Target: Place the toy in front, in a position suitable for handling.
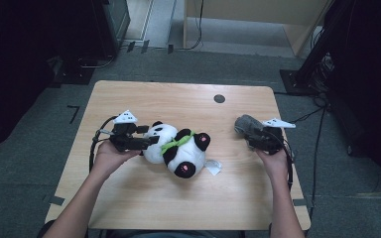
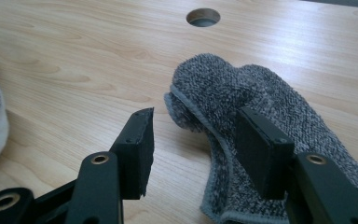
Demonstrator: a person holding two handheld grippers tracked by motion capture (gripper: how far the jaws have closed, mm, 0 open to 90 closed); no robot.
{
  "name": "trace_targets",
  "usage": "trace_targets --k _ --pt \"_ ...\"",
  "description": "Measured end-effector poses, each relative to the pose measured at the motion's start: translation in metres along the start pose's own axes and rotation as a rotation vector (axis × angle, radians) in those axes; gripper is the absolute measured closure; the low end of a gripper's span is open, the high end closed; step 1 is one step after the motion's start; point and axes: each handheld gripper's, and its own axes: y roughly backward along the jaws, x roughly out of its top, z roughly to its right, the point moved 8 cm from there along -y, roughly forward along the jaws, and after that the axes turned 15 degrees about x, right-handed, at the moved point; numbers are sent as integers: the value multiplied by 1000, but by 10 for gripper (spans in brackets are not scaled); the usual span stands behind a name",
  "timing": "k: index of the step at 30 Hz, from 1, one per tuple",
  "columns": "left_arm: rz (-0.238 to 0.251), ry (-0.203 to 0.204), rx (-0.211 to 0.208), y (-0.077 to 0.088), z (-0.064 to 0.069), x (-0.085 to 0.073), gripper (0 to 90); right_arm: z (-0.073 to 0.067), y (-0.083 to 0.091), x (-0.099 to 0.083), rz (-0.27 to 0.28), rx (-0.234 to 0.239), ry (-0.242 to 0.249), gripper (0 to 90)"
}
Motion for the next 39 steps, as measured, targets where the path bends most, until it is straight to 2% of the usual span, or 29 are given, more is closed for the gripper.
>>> trace_targets --k 4,9,10,11,12,13,14,17,22,25,26,30,35,38,39 --pt "-3 -17 3 -1 -11 -8 360 -15 4 1 2 60 -10 514" --pt "-10 -14 -1 -2 -24 -16 388 -42 2 3 24 99 25 553" --pt "-8 -17 -1 -2 -27 -18 388 -42 2 3 24 99 25 553" --pt "-10 -26 3 -4 -33 -23 398 -54 -1 4 35 125 33 563" --pt "-16 -26 3 -5 -35 -25 402 -61 -3 4 35 135 38 568" --pt "-16 -26 3 -5 -35 -25 405 -61 -3 4 35 135 38 568" --pt "-34 -25 -5 -9 -37 -30 409 -77 -8 1 27 161 51 577" --pt "-78 -25 -30 -16 -35 -36 429 -95 -15 -4 -4 189 77 588" --pt "-64 -10 -51 -18 -34 -40 449 -126 -28 -15 -45 282 104 586" --pt "-53 8 -63 -19 -34 -42 450 -140 -40 -21 -88 306 144 585" --pt "-50 23 -71 -19 -33 -44 455 -143 -44 -22 -97 305 153 585" --pt "-55 13 -72 -19 -30 -45 476 -144 -55 -22 -112 296 167 588" --pt "-76 25 -105 -18 -22 -46 476 -132 -60 -17 -79 252 153 593" --pt "-62 27 -106 -17 -17 -47 471 -126 -61 -15 -65 241 141 596" --pt "-58 27 -110 -17 -12 -49 468 -121 -63 -12 -68 233 134 596"
